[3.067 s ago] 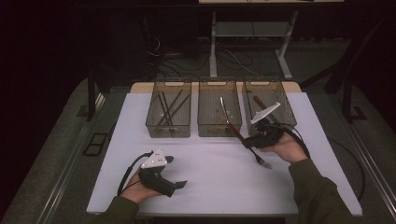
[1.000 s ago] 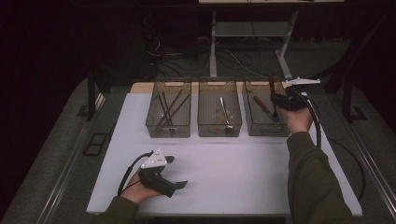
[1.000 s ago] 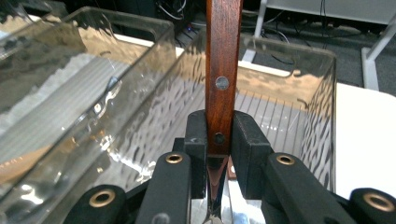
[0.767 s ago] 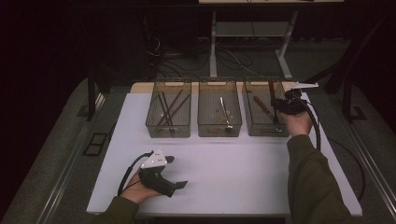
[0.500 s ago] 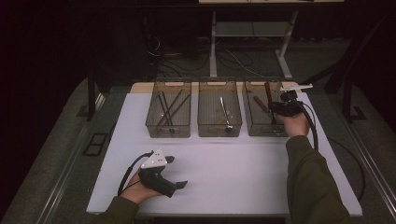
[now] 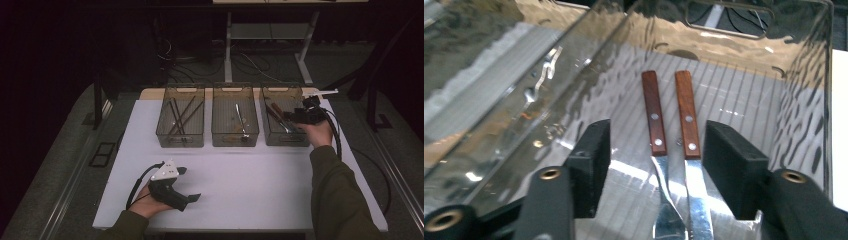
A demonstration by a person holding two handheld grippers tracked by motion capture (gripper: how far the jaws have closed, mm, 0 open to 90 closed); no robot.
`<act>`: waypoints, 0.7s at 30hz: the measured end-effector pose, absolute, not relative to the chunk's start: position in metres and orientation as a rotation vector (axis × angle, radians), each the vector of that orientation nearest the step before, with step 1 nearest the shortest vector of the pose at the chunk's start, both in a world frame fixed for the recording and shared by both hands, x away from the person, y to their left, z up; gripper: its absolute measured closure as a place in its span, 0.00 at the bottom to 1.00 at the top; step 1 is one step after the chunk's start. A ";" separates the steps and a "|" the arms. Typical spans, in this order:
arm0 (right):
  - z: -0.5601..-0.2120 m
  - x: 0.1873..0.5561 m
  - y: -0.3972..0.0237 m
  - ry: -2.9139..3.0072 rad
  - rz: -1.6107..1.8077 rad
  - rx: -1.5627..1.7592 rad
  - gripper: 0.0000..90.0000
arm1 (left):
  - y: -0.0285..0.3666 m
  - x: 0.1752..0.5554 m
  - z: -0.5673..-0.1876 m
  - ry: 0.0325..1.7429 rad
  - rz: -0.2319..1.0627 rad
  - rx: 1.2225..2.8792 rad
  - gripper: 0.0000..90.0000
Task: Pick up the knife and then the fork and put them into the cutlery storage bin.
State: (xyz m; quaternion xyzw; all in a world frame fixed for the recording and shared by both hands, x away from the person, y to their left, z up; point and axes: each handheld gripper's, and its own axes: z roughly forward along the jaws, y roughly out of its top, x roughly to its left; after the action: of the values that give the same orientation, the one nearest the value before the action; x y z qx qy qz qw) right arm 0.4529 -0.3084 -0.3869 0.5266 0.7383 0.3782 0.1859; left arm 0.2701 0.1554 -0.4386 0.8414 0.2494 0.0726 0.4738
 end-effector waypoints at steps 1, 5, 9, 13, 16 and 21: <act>-0.385 0.452 -0.308 2.078 1.079 1.483 0.46 | 0.156 0.271 -0.438 0.606 0.180 2.061 0.00; -0.378 0.446 -0.308 2.065 1.147 1.451 0.36 | 0.158 0.273 -0.437 0.609 0.186 2.056 0.00; -0.369 0.440 -0.305 2.040 1.199 1.413 0.30 | 0.159 0.274 -0.437 0.610 0.192 2.055 0.00; -0.364 0.435 -0.305 2.032 1.234 1.420 0.20 | 0.162 0.277 -0.438 0.620 0.194 2.057 0.00; -0.364 0.429 -0.303 2.004 1.227 1.425 0.19 | 0.163 0.279 -0.438 0.623 0.191 2.047 0.00; -0.367 0.417 -0.301 2.027 1.240 1.390 0.19 | 0.162 0.279 -0.439 0.621 0.186 2.048 0.00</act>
State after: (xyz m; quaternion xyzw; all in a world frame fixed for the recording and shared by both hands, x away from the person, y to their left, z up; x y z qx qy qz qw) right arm 0.4173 -0.3013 -0.3673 0.4956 0.7225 0.4418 0.1930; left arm 0.2789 0.1623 -0.4386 0.8381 0.2542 0.0761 0.4767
